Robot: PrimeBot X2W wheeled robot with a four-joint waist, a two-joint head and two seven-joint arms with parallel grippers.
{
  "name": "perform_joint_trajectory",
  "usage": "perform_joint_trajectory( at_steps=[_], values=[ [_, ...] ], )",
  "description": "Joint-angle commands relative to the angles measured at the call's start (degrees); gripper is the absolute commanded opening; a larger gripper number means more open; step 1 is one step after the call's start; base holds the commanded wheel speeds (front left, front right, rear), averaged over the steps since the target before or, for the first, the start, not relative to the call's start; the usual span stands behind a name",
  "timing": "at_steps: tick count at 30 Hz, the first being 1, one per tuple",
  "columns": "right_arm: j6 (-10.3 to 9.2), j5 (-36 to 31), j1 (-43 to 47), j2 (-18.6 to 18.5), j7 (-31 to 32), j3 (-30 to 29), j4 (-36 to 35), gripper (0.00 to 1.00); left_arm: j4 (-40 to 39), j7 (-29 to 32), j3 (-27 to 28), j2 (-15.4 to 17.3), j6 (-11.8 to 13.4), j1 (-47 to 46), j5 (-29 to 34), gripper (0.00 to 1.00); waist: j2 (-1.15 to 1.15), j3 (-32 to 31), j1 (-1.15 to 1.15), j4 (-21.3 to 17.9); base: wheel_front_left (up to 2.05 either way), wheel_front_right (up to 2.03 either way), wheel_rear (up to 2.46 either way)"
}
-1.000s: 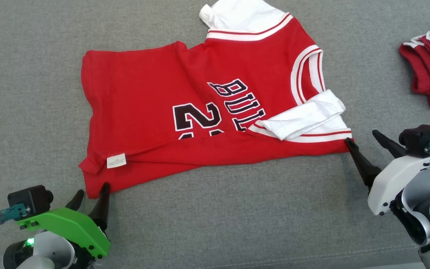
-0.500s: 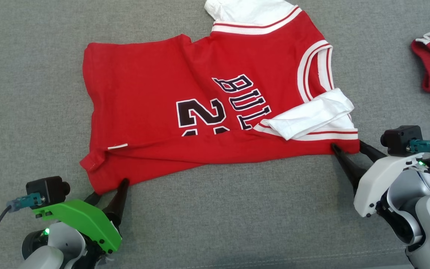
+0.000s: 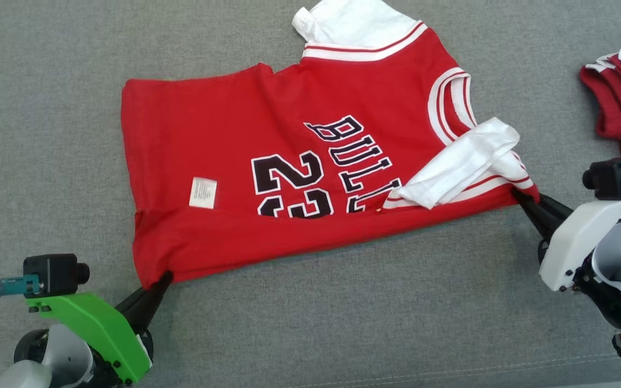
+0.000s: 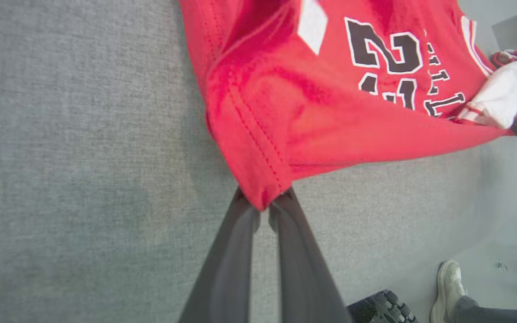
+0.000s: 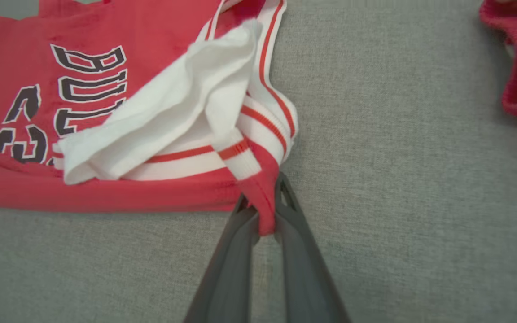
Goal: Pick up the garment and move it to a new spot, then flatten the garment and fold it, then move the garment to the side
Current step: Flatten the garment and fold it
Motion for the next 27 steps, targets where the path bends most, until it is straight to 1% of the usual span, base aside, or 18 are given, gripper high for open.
perform_joint_trajectory(
  at_steps=[1, 5, 7, 9, 11, 13, 16, 17, 18, 19, 20, 21, 24, 27],
  values=[
    [-0.1, 1.0, -0.2, -0.6, 0.9, -1.1, -0.4, 0.0, -1.2, 0.8, 0.4, 1.3, -0.5, 1.1, -1.1, 0.0, 0.3, -0.9, 0.0, -0.2, 0.0, 0.0, 0.0],
    [-0.11, 3.2, 1.5, -1.7, 4.6, -3.8, -3.6, 0.0, -6.9, 3.3, 1.3, 5.7, -1.4, 3.7, -2.9, 0.0, 0.3, -1.7, 0.0, -0.2, 0.0, 0.0, 0.0],
    [-0.11, 4.0, 3.5, -2.0, 6.4, -4.8, -5.4, 0.0, -9.3, 3.8, 1.2, 7.1, -1.3, 5.3, -3.5, 0.0, 0.3, -1.8, 0.0, -0.1, 0.0, 0.0, 0.0],
    [-0.11, 4.6, 6.1, -2.1, 8.2, -5.8, -7.5, 0.0, -10.8, 3.5, 1.0, 7.8, -0.8, 7.2, -3.9, 0.0, 0.3, -1.7, 0.0, -0.1, 0.0, 0.0, 0.0],
    [-0.1, 5.0, 9.1, -1.3, 9.3, -6.9, -9.1, 0.0, -11.2, 2.7, 0.7, 7.5, -0.6, 9.1, -4.1, 0.0, 0.3, -1.5, 0.0, -0.1, 0.0, 0.0, 0.0],
    [-0.1, 4.9, 11.7, -0.3, 9.6, -7.6, -9.6, 0.0, -10.6, 1.5, 0.3, 6.4, -0.6, 10.7, -4.4, 0.0, 0.3, -1.0, 0.0, -0.2, 0.0, 0.0, 0.0],
    [-0.1, 3.3, 13.7, 0.9, 8.7, -7.4, -8.7, 0.0, -9.0, -0.1, -0.6, 5.1, -0.5, 12.4, -3.7, 0.0, 0.3, -0.5, 0.0, -0.4, 0.0, 0.0, 0.0],
    [-0.1, 3.3, 13.7, 0.9, 8.7, -7.4, -8.7, 0.0, -9.0, -0.1, -0.6, 5.1, -0.5, 12.4, -3.7, 0.0, 0.3, -0.5, 0.0, -0.4, 0.0, 0.0, 0.0],
    [-0.1, 2.1, 14.0, 1.4, 7.7, -7.0, -7.7, 0.0, -8.1, -1.0, -0.9, 4.4, -0.5, 13.0, -3.3, 0.0, 0.3, -0.3, 0.0, -0.4, 0.0, 0.0, 0.0],
    [-0.1, 1.6, 13.8, 1.8, 7.1, -6.8, -7.2, 0.0, -7.7, -1.3, -1.0, 4.1, -0.5, 13.2, -3.2, 0.15, 0.3, -0.3, 0.0, -0.3, 0.0, 0.0, 0.0],
    [-0.1, 1.3, 13.4, 2.2, 6.4, -6.7, -7.0, 0.44, -7.3, -1.7, -0.9, 3.8, -0.4, 13.3, -3.0, 0.43, 0.3, -0.3, 0.0, -0.3, 0.0, 0.0, 0.0],
    [-0.1, 1.1, 13.1, 2.4, 5.9, -6.8, -6.6, 1.0, -7.1, -2.2, -0.8, 3.6, -0.3, 13.4, -2.7, 1.0, 0.3, -0.3, 0.0, -0.2, 0.0, 0.0, 0.0],
    [-0.1, 0.8, 12.4, 2.0, 5.9, -6.8, -6.6, 1.0, -7.3, -3.4, -0.3, 3.8, 0.4, 13.9, -2.0, 1.0, 0.3, -0.4, 0.0, 0.0, 0.0, 0.0, 0.0],
    [-0.09, 1.0, 11.0, 0.3, 6.2, -7.9, -8.7, 1.0, -9.2, -4.6, 1.1, 5.3, 1.5, 14.5, -1.7, 1.0, 0.3, -0.4, 0.0, 0.2, 0.0, 0.0, 0.0]
  ],
)
